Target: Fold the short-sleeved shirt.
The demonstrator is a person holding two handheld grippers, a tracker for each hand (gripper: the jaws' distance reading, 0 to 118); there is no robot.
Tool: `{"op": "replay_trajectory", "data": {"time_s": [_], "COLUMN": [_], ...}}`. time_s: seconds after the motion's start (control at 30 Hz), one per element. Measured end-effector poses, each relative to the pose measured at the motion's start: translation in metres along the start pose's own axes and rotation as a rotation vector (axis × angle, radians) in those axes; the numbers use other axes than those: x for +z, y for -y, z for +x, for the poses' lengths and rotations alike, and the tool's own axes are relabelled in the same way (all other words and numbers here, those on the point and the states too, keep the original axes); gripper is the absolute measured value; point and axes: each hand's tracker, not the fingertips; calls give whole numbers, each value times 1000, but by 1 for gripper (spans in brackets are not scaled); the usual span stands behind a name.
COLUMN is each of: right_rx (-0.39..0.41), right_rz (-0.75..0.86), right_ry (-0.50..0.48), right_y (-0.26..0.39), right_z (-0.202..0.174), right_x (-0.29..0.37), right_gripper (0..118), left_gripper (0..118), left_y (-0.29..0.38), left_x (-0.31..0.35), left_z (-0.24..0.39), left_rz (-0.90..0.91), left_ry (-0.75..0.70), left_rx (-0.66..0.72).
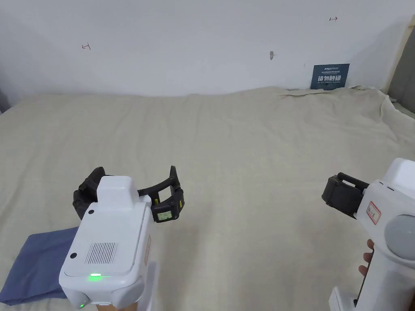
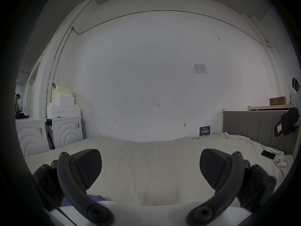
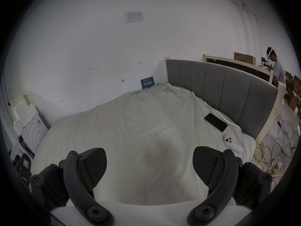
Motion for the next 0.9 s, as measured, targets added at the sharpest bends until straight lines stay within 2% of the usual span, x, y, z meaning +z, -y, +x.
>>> {"op": "replay_trajectory", "data": {"time_s": [0.1, 0.37, 0.53, 0.73, 0.8, 0.9], "right_rx": [31, 31, 88, 152, 178, 173], "right_rz": [17, 24, 179, 386, 417, 457], "right_ry": [-5, -17, -40, -115, -126, -113], "right_y": [1, 1, 12, 26, 29, 32], "right_z": [0, 1, 2, 9, 12, 14], "right_x": [-1, -4, -5, -6, -5, -3], "right_gripper": [108, 108, 108, 108, 108, 108], "left_gripper": [118, 118, 118, 118, 118, 118], "left_y": [0, -1, -1, -1, 0, 0], "left_x": [0, 0, 1, 1, 1, 1], "left_z": [0, -1, -1, -1, -1, 0], "left_rz": [0, 4, 5, 4, 3, 3], "left_ry": [-2, -3, -4, -2, -2, 0], "left_rx": [1, -1, -2, -3, -5, -6]}}
